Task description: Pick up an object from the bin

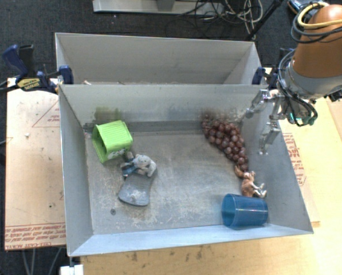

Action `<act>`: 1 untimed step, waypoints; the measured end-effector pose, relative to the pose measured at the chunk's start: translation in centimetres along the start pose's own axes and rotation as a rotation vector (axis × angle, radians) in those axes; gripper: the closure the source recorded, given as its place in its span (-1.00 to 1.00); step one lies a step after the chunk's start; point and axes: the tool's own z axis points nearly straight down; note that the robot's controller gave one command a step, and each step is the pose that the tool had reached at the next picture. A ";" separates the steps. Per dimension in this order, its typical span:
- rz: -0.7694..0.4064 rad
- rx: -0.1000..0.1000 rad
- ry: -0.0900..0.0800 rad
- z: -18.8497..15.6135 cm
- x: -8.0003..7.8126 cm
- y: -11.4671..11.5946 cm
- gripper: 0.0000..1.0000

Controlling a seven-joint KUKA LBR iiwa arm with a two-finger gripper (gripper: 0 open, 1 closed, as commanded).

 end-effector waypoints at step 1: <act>-0.002 0.001 -0.008 -0.5 -0.1 0.1 -1.00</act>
Offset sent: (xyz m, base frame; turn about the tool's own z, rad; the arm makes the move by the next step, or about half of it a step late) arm -0.0171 0.0233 -0.1493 -0.0982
